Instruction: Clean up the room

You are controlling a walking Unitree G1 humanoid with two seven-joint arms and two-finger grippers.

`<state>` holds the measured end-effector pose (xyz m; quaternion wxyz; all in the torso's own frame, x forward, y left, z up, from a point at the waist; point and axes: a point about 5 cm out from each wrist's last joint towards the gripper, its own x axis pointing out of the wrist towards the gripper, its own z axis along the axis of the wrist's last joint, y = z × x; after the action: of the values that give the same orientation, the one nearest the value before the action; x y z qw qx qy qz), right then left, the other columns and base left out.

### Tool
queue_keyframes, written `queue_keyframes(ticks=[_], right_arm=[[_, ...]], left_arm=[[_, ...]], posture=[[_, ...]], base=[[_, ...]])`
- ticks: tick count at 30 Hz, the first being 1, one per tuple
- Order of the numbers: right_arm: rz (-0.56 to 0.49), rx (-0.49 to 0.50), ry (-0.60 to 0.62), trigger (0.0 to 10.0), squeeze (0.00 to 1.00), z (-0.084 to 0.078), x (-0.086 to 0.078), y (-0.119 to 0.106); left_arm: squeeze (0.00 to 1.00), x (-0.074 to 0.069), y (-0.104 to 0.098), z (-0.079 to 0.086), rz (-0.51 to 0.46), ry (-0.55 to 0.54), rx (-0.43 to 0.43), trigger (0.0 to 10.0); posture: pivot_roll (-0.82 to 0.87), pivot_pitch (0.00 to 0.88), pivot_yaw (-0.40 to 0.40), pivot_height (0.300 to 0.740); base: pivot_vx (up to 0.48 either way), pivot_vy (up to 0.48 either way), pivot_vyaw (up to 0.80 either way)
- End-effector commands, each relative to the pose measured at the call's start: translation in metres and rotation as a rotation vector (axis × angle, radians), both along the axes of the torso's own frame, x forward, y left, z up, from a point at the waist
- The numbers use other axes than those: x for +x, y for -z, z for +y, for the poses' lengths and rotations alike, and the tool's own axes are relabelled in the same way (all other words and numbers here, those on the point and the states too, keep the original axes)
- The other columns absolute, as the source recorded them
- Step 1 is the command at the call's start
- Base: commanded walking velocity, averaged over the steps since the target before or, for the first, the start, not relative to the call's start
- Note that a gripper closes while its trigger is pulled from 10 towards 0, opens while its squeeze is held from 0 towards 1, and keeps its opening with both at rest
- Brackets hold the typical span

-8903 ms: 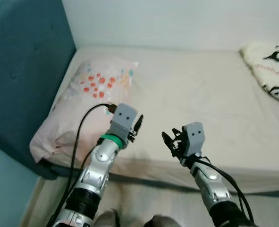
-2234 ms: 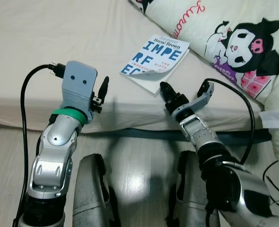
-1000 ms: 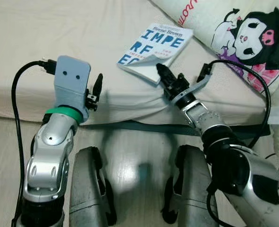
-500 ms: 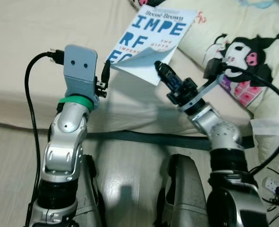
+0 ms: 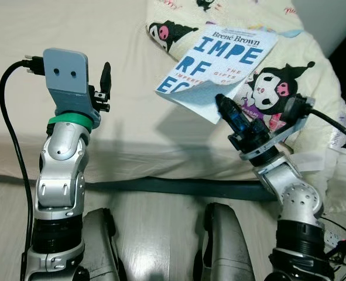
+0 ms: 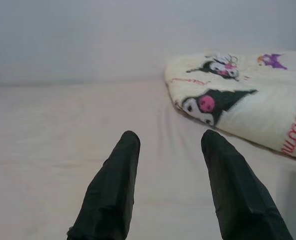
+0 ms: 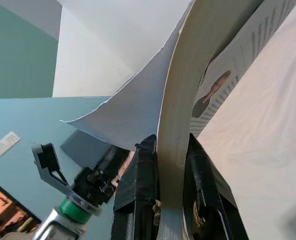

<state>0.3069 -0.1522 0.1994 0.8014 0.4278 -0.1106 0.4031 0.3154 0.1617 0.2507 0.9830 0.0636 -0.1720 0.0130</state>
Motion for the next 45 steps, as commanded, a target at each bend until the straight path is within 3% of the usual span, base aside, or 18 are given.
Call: queue_keyframes(ticks=[1,9,21,45], right_arm=[[-0.049,0.018,0.02,10.0,0.0,-0.007,-0.004,-0.009],[-0.066,-0.009,0.04,10.0,0.0,-0.016,-0.001,-0.018],[-0.041,-0.023,0.058,10.0,0.0,-0.015,-0.001,-0.015],[-0.026,-0.027,0.062,10.0,0.0,-0.017,-0.001,-0.012]], left_arm=[[0.0,0.001,0.009,-0.005,0.024,0.005,0.003,10.0],[0.0,0.006,0.014,-0.018,0.023,0.01,-0.01,10.0],[0.0,0.013,0.016,-0.04,0.005,0.079,-0.027,10.0],[0.0,0.016,0.016,-0.052,-0.01,0.113,-0.03,10.0]], posture=[[-0.04,0.0,-0.017,0.459],[-0.03,0.0,-0.036,0.484],[-0.05,0.0,-0.033,0.533],[-0.05,0.0,-0.026,0.612]], base=[[0.0,0.0,0.0],[0.0,0.0,0.0],[0.0,0.0,0.0],[0.0,0.0,0.0]])
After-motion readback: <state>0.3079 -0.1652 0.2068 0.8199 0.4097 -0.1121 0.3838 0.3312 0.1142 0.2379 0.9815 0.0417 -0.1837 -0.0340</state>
